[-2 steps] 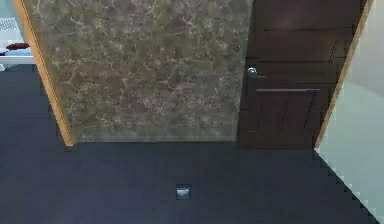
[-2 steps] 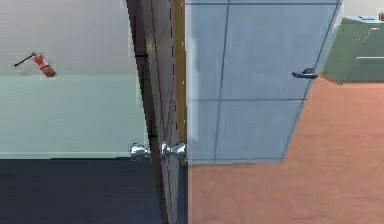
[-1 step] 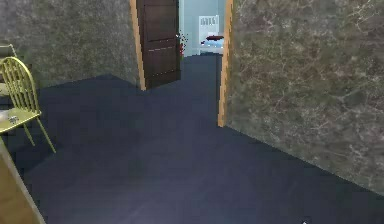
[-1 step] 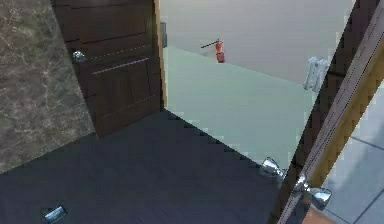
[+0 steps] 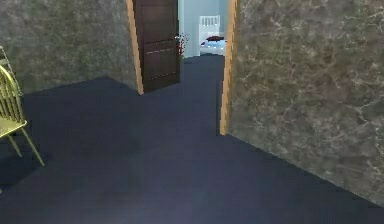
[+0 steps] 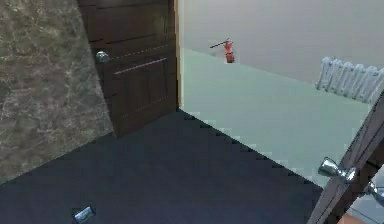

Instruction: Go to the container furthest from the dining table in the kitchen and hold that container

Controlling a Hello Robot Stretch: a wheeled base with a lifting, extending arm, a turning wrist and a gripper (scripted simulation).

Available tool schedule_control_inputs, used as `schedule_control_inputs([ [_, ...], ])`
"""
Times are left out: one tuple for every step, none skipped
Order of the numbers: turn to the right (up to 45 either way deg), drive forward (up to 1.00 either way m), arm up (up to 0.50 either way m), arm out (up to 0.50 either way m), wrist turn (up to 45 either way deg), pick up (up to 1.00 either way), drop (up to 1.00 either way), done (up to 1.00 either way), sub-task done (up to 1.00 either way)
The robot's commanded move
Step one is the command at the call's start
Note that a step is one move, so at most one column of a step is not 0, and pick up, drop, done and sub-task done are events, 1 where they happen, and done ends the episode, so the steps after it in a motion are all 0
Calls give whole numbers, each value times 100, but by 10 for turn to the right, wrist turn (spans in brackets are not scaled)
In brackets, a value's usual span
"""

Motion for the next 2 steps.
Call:
schedule_control_inputs([
  [0, 50, 0, 0, 0, 0, 0, 0, 0],
  [-450, 0, 0, 0, 0, 0, 0, 0, 0],
])
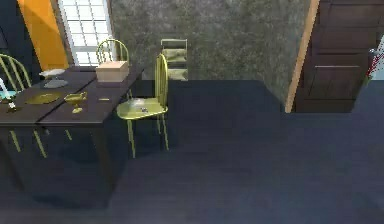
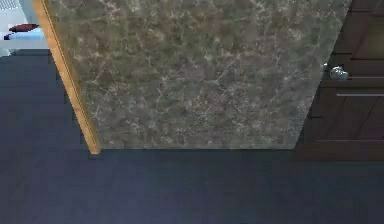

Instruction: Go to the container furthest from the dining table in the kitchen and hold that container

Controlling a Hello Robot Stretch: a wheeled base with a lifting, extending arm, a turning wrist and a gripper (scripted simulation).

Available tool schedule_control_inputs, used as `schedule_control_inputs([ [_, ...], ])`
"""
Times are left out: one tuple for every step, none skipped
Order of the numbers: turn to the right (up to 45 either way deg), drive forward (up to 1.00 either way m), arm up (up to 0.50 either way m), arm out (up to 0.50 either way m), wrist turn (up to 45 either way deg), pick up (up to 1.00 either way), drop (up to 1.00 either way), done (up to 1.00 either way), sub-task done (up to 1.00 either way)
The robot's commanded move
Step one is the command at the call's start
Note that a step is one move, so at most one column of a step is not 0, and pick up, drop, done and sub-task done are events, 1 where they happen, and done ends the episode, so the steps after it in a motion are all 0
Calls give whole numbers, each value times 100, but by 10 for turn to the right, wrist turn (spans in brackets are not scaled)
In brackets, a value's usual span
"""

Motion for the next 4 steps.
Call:
schedule_control_inputs([
  [-300, 0, 0, 0, 0, 0, 0, 0, 0],
  [0, 65, 0, 0, 0, 0, 0, 0, 0],
  [-450, 0, 0, 0, 0, 0, 0, 0, 0],
  [-60, 0, 0, 0, 0, 0, 0, 0, 0],
])
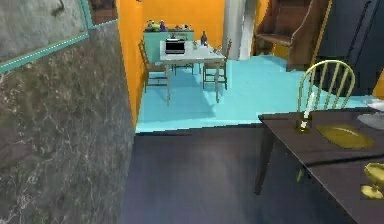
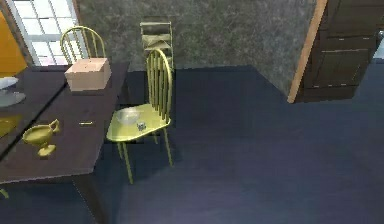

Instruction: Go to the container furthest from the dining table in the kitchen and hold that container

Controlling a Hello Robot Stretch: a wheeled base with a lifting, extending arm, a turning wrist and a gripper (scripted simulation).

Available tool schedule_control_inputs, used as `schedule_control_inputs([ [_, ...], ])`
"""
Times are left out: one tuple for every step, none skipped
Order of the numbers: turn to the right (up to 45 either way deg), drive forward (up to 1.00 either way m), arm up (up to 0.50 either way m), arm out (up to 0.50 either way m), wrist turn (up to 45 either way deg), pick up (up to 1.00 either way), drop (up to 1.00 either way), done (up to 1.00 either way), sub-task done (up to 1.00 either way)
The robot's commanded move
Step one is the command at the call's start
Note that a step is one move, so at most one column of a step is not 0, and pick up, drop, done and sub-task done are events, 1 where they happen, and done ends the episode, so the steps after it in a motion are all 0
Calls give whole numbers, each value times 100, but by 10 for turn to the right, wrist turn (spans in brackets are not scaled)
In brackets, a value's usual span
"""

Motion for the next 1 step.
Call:
schedule_control_inputs([
  [0, 100, 0, 0, 0, 0, 0, 0, 0],
])
